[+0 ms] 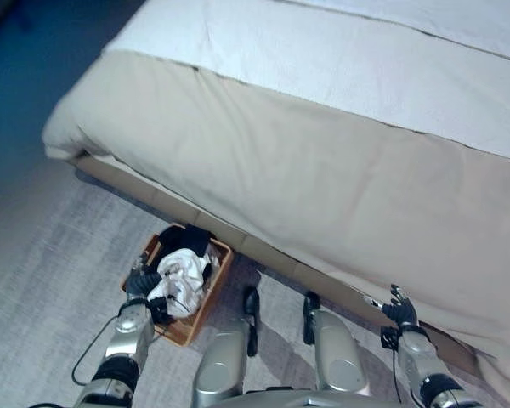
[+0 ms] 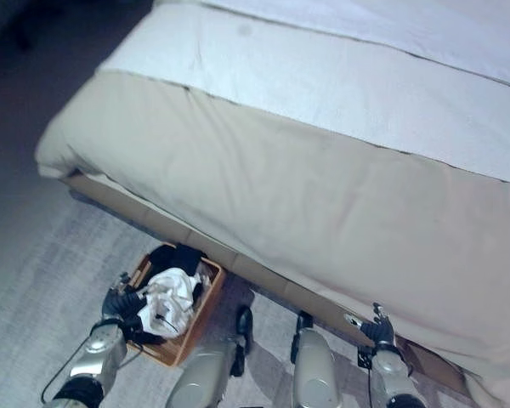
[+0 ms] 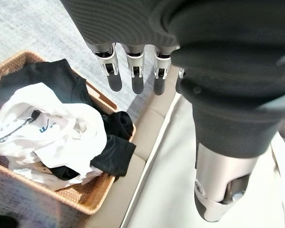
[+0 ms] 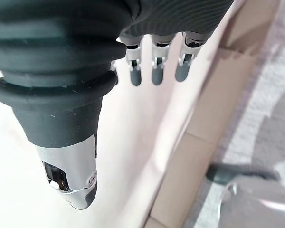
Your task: Pick up clothes into the bucket
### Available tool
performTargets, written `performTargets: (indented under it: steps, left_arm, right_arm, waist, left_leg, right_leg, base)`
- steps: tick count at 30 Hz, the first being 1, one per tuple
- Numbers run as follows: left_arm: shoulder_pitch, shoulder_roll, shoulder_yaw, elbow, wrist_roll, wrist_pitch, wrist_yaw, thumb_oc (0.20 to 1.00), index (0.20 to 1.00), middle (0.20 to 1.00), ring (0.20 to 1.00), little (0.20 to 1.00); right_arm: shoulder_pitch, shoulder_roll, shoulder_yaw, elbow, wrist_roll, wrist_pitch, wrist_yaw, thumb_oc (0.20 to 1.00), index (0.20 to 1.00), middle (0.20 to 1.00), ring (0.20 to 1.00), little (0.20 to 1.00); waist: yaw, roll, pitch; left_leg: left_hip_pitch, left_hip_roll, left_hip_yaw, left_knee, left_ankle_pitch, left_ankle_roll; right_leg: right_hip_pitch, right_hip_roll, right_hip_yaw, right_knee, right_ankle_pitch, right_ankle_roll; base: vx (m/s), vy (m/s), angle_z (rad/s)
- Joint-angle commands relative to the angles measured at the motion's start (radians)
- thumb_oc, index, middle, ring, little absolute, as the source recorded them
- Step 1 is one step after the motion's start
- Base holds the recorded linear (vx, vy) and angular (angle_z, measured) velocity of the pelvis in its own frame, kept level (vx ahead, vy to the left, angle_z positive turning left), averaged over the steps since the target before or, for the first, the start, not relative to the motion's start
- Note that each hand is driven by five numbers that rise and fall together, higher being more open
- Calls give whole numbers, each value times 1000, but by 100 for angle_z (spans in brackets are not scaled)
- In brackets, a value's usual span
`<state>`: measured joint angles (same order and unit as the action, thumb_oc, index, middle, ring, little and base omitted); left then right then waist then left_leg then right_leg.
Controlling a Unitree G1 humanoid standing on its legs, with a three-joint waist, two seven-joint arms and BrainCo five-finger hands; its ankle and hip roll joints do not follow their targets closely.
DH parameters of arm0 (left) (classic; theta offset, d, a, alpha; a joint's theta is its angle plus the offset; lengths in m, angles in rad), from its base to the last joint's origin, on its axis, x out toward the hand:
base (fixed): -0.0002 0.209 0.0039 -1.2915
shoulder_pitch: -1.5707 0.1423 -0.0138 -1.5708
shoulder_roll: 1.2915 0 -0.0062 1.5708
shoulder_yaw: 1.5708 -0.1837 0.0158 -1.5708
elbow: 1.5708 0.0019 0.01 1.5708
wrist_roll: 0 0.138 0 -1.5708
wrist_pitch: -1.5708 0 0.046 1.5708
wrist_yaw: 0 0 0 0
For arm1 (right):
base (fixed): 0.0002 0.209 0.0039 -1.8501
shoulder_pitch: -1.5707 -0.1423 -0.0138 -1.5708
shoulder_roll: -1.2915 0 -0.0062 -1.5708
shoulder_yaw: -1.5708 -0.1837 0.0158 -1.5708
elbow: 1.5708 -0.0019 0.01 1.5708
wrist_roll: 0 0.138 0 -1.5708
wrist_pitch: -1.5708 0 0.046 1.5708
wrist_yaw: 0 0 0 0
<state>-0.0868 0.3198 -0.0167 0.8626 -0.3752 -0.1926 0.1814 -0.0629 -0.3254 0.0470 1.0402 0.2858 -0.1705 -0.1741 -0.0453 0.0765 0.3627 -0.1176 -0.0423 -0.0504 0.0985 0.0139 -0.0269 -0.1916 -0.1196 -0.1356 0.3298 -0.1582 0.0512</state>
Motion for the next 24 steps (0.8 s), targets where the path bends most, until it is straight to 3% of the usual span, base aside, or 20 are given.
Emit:
performTargets:
  steps: [1, 6, 11, 15, 20, 24]
  left_arm:
    - [23, -13, 2, 48, -4, -18, -47, 1000, 1000, 1000, 1000, 1000]
    - [92, -62, -14, 117, 106, -5, -60, 1000, 1000, 1000, 1000, 1000]
    - [134, -131, -7, 302, 168, 39, -72, 1000, 1000, 1000, 1000, 1000]
    - [177, -191, 4, 370, 121, 66, -112, 1000, 1000, 1000, 1000, 1000]
    - [167, -167, -87, 314, 229, 57, -150, 1000, 1000, 1000, 1000, 1000]
    - [160, -146, -99, 301, 241, 60, -169, 1000, 1000, 1000, 1000, 1000]
  right_arm:
    - [43, -24, -4, -10, 11, 8, 47, 1000, 1000, 1000, 1000, 1000]
    - [80, -10, 12, 47, -18, 29, 96, 1000, 1000, 1000, 1000, 1000]
    - [93, 14, 18, 104, -44, 45, 98, 1000, 1000, 1000, 1000, 1000]
    - [119, 46, 15, 131, -45, 55, 105, 1000, 1000, 1000, 1000, 1000]
    - [132, 60, 39, 128, -53, 54, 123, 1000, 1000, 1000, 1000, 1000]
    - [139, 56, 60, 144, -94, 63, 140, 1000, 1000, 1000, 1000, 1000]
  waist:
    - [-9, -24, -98]
    - [1, -45, -171]
    - [17, -65, -218]
    - [17, -71, -244]
    - [6, -79, -250]
    - [-1, -78, -255]
  left_leg:
    - [3, -11, -22, 8, -2, -20]
    - [84, 4, -2, 7, -24, -30]
    - [146, 15, 24, -4, -39, -31]
    - [206, 31, 38, -68, -30, -31]
    - [234, 36, 42, -68, -40, -28]
    - [258, 39, 46, -84, -45, -28]
  right_leg:
    - [58, 0, 11, -113, 82, 27]
    - [177, 23, 15, -217, 96, 25]
    - [271, 33, 22, -313, 118, 29]
    - [326, 43, 7, -339, 117, 31]
    - [349, 46, 3, -340, 113, 33]
    - [369, 47, 4, -349, 111, 34]
  base:
    - [93, -121, -4]
    - [94, -111, -6]
    - [71, -74, -16]
    - [82, -39, -2]
    - [40, -9, 3]
    - [28, 23, -4]
